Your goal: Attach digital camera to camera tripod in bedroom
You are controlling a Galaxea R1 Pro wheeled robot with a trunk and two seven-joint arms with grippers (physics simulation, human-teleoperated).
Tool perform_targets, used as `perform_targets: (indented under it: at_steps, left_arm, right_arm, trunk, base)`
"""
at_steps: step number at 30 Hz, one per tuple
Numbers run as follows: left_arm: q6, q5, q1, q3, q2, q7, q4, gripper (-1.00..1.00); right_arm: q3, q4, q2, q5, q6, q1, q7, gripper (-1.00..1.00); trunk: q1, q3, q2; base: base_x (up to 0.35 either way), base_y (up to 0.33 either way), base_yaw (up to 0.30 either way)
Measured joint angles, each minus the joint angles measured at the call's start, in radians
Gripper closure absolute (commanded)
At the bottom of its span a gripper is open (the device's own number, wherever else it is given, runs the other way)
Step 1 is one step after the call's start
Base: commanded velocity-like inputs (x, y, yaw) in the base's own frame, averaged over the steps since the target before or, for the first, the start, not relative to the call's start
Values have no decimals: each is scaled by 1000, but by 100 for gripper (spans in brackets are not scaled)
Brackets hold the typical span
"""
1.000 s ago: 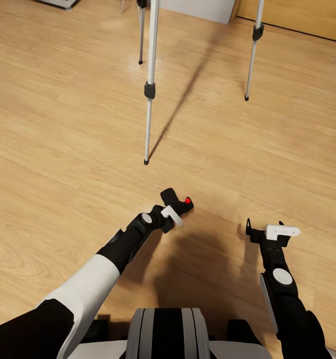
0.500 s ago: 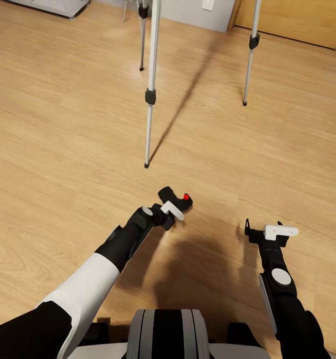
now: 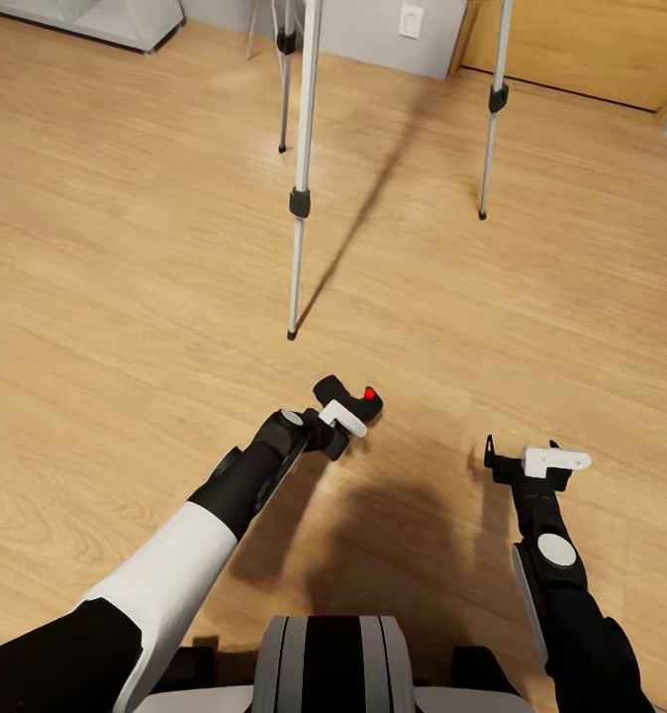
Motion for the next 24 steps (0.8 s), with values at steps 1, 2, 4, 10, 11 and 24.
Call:
perform_targets:
  at_steps: [1, 2, 4, 10, 11, 24]
  left_arm:
    - [1, 3, 0, 0, 0, 0, 0, 100]
    - [1, 4, 0, 0, 0, 0, 0, 100]
    - [2, 10, 0, -1, 0, 0, -1, 100]
    - [2, 53, 0, -1, 0, 0, -1, 100]
    - [2, 58, 0, -1, 0, 0, -1, 100]
    - [3, 86, 1, -16, 0, 1, -1, 100]
  right_arm:
    - [0, 0, 1, 0, 0, 0, 0, -100]
    - [0, 0, 1, 0, 0, 0, 0, -100]
    - [0, 0, 1, 0, 0, 0, 0, -100]
    - [0, 1, 3, 0, 0, 0, 0, -100]
    - [0, 1, 3, 0, 0, 0, 0, -100]
    - [0, 1, 3, 0, 0, 0, 0, -100]
  trunk:
    - [0, 1, 0]
    - [0, 3, 0]
    - [0, 6, 0]
    - [0, 14, 0]
    - [0, 15, 0]
    - [0, 34, 0]
  base:
    - [0, 0, 0]
    - [0, 0, 0]
    - [0, 0, 0]
    - [0, 0, 0]
    - [0, 0, 0]
    - [0, 0, 0]
